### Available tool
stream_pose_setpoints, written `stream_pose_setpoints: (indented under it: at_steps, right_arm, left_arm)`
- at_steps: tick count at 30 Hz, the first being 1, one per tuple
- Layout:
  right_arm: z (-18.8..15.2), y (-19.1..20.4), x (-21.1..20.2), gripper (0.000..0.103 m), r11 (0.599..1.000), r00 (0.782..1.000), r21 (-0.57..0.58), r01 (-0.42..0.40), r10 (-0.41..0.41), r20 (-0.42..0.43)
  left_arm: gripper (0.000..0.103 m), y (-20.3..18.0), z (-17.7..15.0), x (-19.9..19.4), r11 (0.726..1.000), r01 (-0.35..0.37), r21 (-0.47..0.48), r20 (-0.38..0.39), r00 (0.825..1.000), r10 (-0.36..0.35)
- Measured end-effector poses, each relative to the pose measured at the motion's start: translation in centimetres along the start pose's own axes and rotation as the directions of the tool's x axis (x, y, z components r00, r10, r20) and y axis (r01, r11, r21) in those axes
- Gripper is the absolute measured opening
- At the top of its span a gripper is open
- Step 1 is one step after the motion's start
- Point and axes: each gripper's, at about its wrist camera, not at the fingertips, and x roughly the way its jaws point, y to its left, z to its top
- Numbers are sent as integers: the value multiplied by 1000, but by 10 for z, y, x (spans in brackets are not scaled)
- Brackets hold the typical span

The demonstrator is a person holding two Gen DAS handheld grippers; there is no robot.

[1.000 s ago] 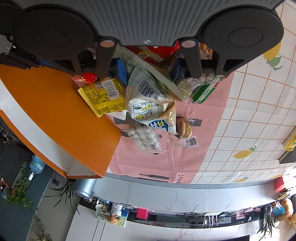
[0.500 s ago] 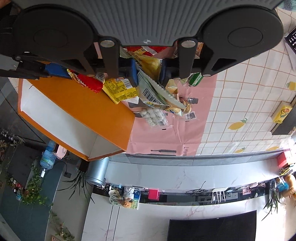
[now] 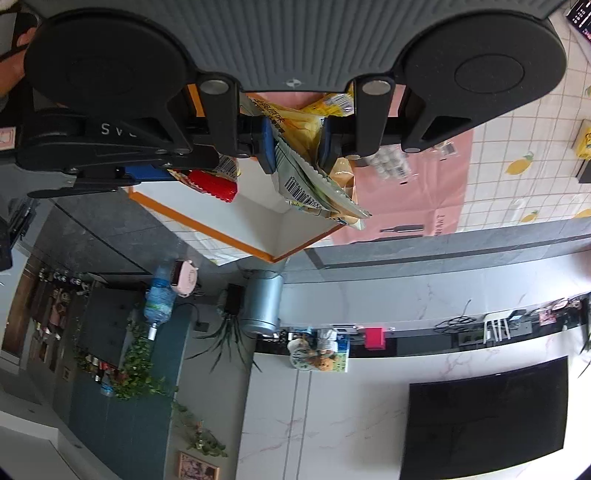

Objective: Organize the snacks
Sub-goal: 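Lift both held bags over the orange box and open both tools to drop them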

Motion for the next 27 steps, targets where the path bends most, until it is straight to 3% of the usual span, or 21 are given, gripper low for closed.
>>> stream_pose_setpoints:
  at_steps: [8,14,21,27]
  right_arm:
    - [27,-67,17,35,995,987,-54,89,-95,-126]
    - [33,-96,57,35,983,961,-154,97,-133,-241]
    - [27,-116,107,35,980,909,-194,45,-120,-398]
    - [17,-120,137,35,978,858,-208,-8,-100,-503]
  left_arm:
    - [27,-40,34,59,990,132,56,-102,987,-126]
    - [27,-48,42,118,982,167,84,-221,964,-145]
    - [26,-47,34,170,977,180,111,-378,917,-126]
    - [26,-46,26,199,971,188,146,-465,880,-101]
